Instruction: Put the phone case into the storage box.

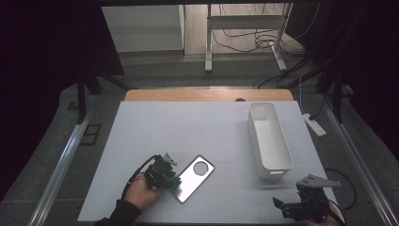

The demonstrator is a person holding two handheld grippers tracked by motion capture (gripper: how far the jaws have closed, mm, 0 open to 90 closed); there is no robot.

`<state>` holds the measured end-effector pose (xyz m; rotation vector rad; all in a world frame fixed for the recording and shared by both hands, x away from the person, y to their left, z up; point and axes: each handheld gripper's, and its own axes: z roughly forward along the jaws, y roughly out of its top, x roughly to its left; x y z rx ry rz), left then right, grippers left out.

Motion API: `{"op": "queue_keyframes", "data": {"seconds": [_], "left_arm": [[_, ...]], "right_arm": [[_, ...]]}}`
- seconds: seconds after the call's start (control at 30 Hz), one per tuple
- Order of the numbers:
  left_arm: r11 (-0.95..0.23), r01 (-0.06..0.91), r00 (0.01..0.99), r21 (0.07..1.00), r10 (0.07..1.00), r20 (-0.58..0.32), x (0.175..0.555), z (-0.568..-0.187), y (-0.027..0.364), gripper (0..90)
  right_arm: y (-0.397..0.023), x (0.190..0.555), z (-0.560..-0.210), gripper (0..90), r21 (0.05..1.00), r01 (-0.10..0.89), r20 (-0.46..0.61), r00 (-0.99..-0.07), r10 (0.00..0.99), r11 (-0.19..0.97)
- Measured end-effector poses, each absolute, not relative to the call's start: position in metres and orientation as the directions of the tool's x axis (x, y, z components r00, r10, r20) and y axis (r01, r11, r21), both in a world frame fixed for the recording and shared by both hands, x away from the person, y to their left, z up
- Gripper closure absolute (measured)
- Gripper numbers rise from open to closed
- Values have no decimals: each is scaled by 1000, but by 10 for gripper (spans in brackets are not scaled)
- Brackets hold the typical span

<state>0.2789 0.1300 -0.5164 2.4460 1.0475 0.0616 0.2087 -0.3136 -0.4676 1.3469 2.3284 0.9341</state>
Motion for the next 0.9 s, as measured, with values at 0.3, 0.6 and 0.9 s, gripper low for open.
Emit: {"op": "queue_keyframes", "data": {"seconds": [0.3,0.6,0.9], "left_arm": [[-574,690,686,440,714,-144,280,-516,132,879],[-564,696,680,445,716,-157,280,-516,133,890],[-531,675,677,513,722,-142,277,-507,138,890]], "right_arm": [[-314,209,-468,1,660,664,67,-519,852,352],[-314,209,-468,1,661,664,68,-517,853,349],[-314,209,-468,1,662,663,68,-518,853,349]]}}
